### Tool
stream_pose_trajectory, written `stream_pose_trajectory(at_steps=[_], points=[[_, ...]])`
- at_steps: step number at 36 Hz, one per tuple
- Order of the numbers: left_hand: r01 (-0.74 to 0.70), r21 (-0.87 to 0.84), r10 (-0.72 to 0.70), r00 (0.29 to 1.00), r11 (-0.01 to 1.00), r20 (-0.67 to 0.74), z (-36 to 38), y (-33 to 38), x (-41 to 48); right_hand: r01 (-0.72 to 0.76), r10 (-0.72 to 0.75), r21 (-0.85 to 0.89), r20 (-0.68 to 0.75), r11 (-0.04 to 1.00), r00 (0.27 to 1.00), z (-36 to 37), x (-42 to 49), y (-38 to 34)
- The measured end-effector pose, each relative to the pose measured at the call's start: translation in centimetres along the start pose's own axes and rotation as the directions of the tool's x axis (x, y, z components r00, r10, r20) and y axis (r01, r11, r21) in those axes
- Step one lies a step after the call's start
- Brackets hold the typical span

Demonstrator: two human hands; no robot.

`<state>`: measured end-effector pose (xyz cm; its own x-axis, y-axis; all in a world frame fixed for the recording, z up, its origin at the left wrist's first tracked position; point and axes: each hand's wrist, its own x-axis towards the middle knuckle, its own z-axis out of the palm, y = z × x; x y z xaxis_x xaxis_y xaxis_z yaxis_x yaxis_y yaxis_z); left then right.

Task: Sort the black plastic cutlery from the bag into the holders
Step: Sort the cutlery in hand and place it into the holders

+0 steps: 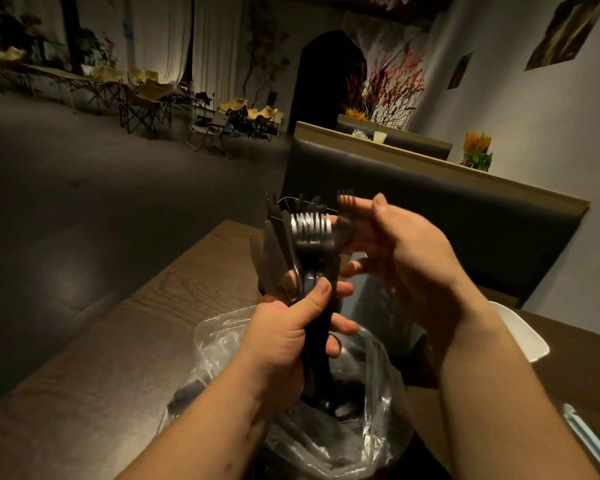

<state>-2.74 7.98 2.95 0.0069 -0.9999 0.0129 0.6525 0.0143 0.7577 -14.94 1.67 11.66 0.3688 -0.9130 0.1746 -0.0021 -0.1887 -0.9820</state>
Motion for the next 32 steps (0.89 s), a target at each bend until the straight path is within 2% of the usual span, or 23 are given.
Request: stream_pose_trajectory(at_steps=[2,5,9,15,21,27,32], points=[[0.058,0.03,-0.059,0.997,0.998,0.051,-0.1,-0.1,-0.2,0.04,-0.04,-0.007,0.025,0.999,0.999,-0.7,-0.6,0.5],[0.082,0.082,-0.088,0.994,0.993,0.067,-0.2,-0.5,-0.2,0.074,-0.074,-0.014,-0.045,0.997,0.996,-1.5,-0.9,1.2],[0.052,0.178,-0.056,0.998,0.983,0.019,0.0,-1.1,0.2,0.067,-0.066,0.009,-0.11,0.998,0.992,-1.6,-0.9,2.0],[0.068,0.234,-0.055,0.997,0.97,-0.063,0.0,-1.9,0.6,0.021,-0.016,0.029,-0.146,0.999,0.989,-1.3,-0.9,2.9],[0.097,0.149,-0.089,0.994,0.984,-0.064,-0.5,-2.1,1.0,0.012,-0.009,0.016,-0.176,1.0,0.984,-0.8,-0.7,3.8],[0.116,0.094,-0.12,0.992,0.989,0.031,-0.6,-2.0,0.9,-0.011,0.017,0.038,-0.162,0.999,0.987,-0.1,-1.0,3.9],[0.118,0.21,-0.106,0.992,0.971,-0.067,-0.3,-2.2,0.9,0.001,0.0,0.009,-0.152,1.0,0.988,-0.1,-1.1,3.8]])
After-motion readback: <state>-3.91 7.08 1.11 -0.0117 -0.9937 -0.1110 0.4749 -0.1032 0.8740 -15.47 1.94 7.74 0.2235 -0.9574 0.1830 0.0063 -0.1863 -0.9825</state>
